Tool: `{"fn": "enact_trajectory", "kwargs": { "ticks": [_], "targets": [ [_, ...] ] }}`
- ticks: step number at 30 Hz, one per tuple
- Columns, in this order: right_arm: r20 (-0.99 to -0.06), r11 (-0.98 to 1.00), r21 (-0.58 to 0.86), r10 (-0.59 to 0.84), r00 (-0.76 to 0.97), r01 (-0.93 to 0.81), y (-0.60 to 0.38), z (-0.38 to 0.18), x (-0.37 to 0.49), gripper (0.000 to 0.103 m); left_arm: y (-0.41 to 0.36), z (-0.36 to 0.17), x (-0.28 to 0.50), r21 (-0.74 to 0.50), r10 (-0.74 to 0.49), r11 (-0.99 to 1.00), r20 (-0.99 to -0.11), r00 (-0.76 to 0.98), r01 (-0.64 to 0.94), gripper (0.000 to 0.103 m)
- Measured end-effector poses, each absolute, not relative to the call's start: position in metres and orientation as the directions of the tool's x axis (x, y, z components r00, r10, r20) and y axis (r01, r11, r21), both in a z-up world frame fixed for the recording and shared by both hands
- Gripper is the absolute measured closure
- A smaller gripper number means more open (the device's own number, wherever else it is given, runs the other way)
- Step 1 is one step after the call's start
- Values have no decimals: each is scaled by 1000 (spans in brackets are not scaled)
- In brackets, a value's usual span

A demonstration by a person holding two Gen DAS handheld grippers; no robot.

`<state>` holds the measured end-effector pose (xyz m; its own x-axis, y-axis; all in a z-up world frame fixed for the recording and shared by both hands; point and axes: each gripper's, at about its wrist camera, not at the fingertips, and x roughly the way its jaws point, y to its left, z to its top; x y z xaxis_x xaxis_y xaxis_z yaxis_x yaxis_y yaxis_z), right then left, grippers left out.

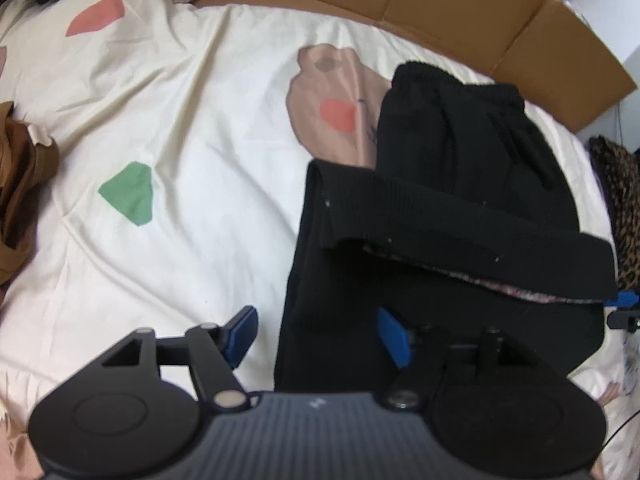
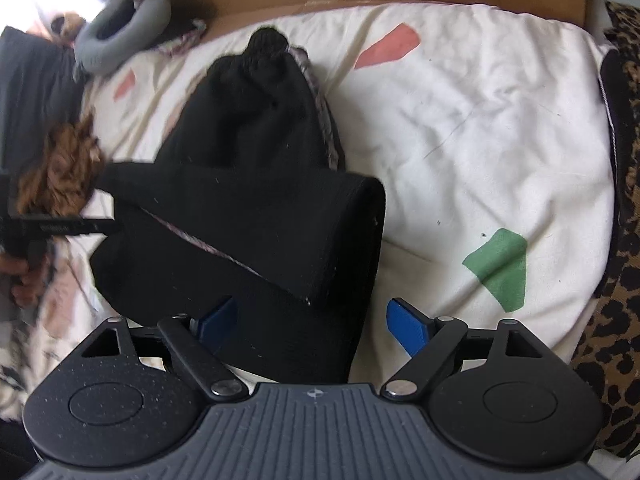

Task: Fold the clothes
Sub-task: 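Open both grippers and release the folded black shorts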

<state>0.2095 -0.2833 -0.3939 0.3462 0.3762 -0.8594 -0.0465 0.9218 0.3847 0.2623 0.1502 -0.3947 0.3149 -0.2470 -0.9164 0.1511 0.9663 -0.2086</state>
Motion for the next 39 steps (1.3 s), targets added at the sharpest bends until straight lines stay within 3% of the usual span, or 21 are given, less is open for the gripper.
{"fn": "enact_trajectory", "kwargs": {
  "ticks": [11,30,39],
  "targets": [
    [-909,976,213,215,358,-44,-271,-413,224,16,144,-407,273,-168,-221,969,-916,335,181,28],
    [-884,988,151,154,441,-43,-288,-387,274,16,128,-400,321,-120,-206,966,-892,402,229,28],
    [-832,986,157,158,532,-46,-295,-357,295,18,122,-384,343,-137,-223,967,-863,453,215,35]
  ]
}}
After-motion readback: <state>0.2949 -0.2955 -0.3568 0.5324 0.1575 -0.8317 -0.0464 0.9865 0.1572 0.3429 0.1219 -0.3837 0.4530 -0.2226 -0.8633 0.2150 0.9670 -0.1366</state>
